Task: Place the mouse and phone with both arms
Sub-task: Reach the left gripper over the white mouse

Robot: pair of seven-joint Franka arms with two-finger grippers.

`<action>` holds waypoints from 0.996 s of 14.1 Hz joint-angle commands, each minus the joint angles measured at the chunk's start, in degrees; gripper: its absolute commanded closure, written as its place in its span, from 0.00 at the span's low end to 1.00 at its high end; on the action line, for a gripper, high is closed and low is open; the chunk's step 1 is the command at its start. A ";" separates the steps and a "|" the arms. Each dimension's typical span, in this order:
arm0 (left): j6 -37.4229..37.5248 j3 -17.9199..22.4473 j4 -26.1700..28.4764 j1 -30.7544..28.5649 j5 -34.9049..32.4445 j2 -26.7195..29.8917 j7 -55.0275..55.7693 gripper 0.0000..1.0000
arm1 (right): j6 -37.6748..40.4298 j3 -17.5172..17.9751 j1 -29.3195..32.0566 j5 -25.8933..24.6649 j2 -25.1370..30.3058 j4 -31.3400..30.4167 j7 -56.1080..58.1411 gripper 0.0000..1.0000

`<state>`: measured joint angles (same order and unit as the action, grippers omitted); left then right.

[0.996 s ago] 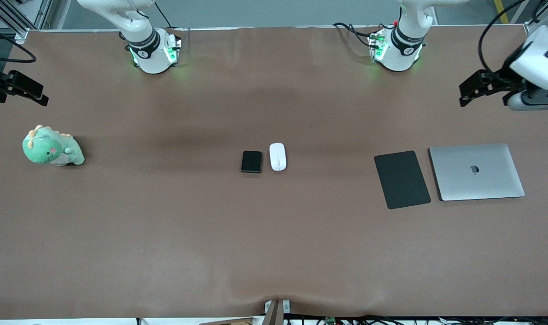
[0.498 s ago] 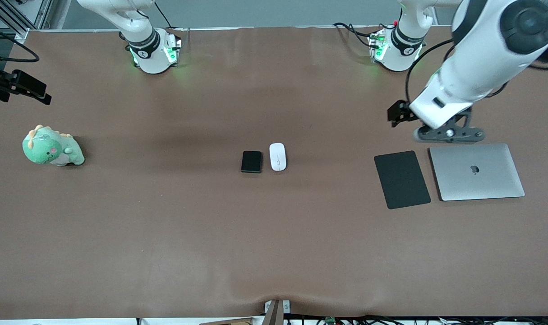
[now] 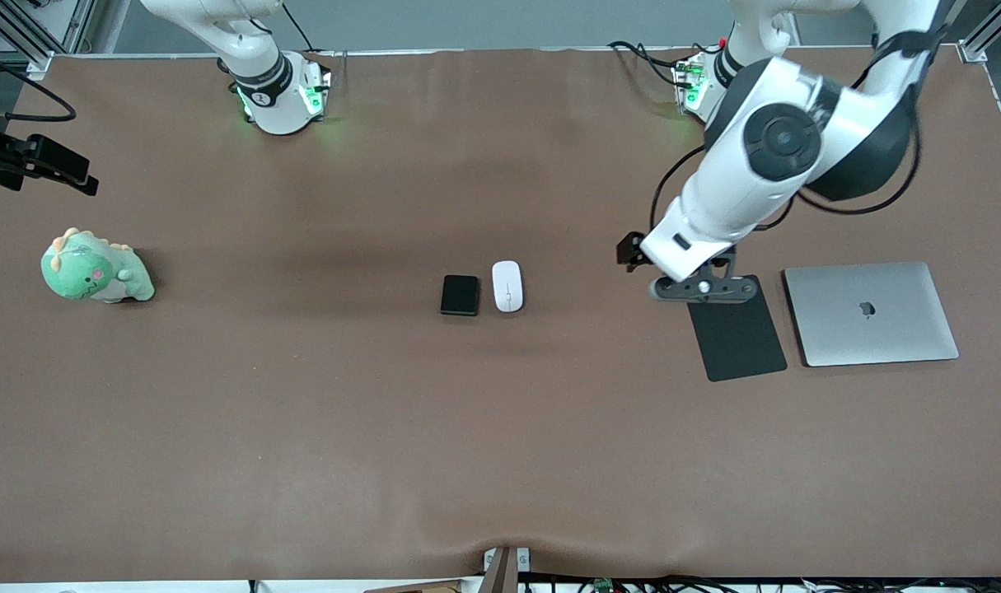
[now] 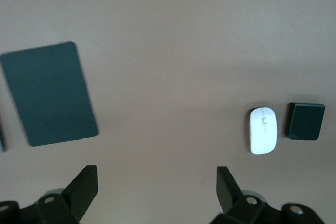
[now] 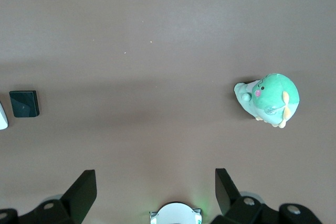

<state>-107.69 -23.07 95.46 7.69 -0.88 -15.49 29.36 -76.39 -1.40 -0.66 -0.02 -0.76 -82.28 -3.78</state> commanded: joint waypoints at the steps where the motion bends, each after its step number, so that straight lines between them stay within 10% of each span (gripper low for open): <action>1: -2.79 -0.05 -0.45 3.10 -2.89 -3.84 4.64 0.00 | 0.54 0.08 0.49 0.89 -0.12 0.27 0.00 0.00; 14: -16.93 0.04 -0.54 16.02 -12.04 -17.99 23.10 0.00 | 0.54 0.26 -1.98 0.46 -3.99 0.54 -0.08 0.00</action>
<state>-122.47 -23.16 95.51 21.79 -11.55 -31.85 49.64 -76.30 -1.10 -2.22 0.59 -4.41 -82.48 -3.79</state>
